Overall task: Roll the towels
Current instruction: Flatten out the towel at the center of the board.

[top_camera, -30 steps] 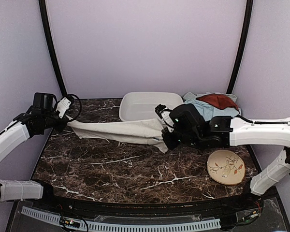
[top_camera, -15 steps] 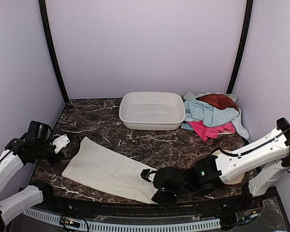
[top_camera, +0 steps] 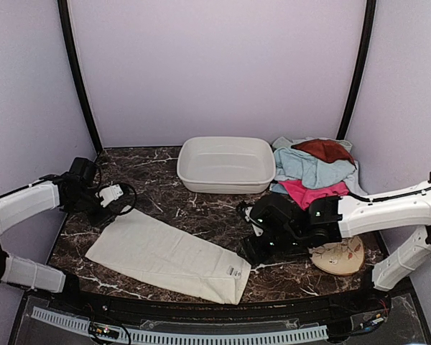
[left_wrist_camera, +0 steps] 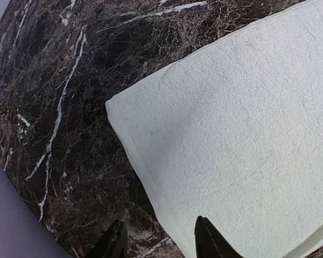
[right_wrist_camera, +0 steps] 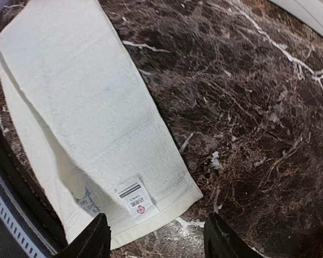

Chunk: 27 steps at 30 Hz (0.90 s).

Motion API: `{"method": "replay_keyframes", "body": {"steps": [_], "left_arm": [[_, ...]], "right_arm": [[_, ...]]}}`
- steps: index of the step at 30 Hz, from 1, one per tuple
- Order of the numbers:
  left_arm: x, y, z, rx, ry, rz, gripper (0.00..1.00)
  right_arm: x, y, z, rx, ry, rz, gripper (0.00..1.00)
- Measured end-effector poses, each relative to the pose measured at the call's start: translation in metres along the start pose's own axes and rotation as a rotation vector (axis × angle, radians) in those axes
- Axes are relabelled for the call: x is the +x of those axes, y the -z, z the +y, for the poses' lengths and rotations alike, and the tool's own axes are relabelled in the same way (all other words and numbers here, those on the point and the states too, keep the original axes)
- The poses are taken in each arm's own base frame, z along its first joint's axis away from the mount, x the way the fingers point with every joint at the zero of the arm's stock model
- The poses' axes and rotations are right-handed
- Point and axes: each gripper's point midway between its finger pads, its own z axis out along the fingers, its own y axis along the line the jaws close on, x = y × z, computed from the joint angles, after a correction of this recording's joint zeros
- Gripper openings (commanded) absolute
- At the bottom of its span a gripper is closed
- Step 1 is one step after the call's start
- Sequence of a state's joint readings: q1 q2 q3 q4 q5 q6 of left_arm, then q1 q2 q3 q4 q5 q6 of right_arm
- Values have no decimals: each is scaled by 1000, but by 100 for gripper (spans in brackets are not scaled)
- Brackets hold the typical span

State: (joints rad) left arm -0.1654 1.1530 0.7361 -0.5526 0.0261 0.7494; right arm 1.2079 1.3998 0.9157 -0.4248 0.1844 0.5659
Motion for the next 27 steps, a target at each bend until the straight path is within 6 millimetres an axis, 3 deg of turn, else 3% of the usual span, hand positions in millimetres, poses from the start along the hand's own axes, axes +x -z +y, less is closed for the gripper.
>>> {"method": "replay_keyframes", "body": {"steps": [5, 9, 20, 27], "left_arm": [[-16, -46, 11, 85, -6, 57, 46], [-22, -70, 20, 114, -15, 66, 45], [-39, -101, 44, 141, -3, 54, 45], [-42, -114, 46, 189, 21, 46, 33]], "right_arm": [[25, -36, -19, 70, -3, 132, 57], [33, -50, -23, 77, -7, 189, 55], [50, -67, -29, 77, -12, 269, 45], [54, -73, -31, 73, -22, 292, 33]]}}
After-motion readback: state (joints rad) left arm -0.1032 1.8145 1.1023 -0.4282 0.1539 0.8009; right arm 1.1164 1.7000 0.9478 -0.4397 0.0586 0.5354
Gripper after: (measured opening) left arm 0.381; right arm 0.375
